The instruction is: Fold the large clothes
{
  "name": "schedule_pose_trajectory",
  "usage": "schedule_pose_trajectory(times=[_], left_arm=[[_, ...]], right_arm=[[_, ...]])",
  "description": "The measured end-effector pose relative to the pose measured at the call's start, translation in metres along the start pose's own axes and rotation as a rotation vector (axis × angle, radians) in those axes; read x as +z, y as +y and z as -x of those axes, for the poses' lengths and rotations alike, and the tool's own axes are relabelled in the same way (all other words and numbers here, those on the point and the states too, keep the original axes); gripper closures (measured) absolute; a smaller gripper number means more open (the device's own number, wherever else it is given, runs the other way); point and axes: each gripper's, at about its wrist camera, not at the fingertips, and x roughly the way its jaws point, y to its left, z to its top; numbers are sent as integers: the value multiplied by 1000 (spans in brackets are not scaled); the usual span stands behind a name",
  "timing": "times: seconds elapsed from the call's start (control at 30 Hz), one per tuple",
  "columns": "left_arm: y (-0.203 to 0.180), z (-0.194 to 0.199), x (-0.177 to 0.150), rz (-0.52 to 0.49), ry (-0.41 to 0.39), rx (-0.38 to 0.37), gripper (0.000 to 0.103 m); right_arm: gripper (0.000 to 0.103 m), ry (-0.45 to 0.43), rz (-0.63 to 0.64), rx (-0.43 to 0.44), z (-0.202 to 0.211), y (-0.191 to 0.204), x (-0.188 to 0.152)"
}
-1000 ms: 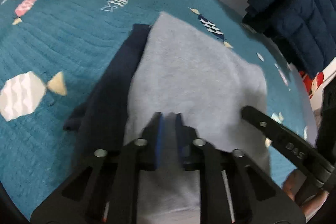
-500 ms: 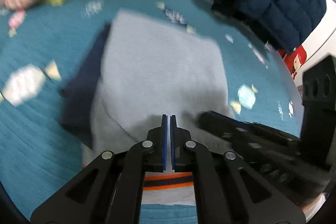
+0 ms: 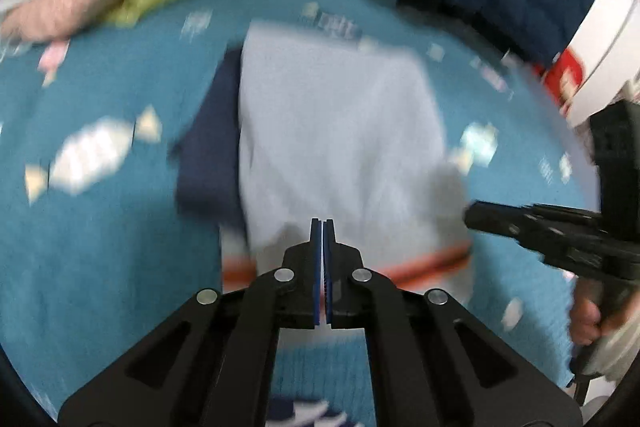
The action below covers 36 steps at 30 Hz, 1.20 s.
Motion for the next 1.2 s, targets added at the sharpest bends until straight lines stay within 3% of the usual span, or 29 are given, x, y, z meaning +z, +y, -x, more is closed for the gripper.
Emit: schedule_pose_trajectory(times=[0.1, 0.23, 0.33, 0.43, 0.47, 0.5, 0.53, 0.57, 0.6, 0.63, 0.73, 0.83, 0.9, 1.03, 1.17, 1.2], left_arm=[[2, -18, 45, -3, -77, -7, 101], [6, -63, 95, 30, -108, -52, 101], [7, -103, 123, 30, -98, -70, 101], [16, -147, 133, 39, -24, -12, 101], [25, -163, 131, 40, 3, 19, 101], [31, -169, 129, 53, 13, -1, 101], [42, -168, 128, 100, 2, -52, 101], [49, -162, 127, 128, -9, -55, 100], [54, -153, 129, 133, -37, -7, 100], [60, -146, 129, 123, -59, 28, 100], [73, -135, 129, 108, -41, 30, 100], [55, -115, 128, 45, -36, 121, 100], [43, -100, 121, 44, -24, 76, 100], [26, -81, 88, 32, 8, 87, 99], [27, -78, 36, 56, 80, 144, 101], [28, -74, 26, 61, 72, 157, 101]], right_arm=[[88, -125, -28, -47, -14, -10, 51], [88, -191, -96, -36, -46, -17, 95], [88, -186, -104, -62, -80, -19, 116], [94, -130, -109, -86, -104, -33, 116], [97, -118, -94, -94, -112, -39, 113], [103, -122, -96, -69, -114, -46, 112], [103, -126, -118, -17, -110, -54, 111], [103, -126, -134, 12, -107, -59, 110], [103, -129, -143, 32, -99, -66, 109], [103, -142, -130, 2, -90, -68, 107], [103, -171, -150, -46, -63, -71, 101], [96, -201, -147, -80, -35, -67, 88], [96, -191, -123, -58, -25, -58, 78], [96, -75, -124, 32, -32, -33, 43], [96, 46, -94, -1, -54, -20, -4], [96, 29, -100, 2, -52, -19, -19]])
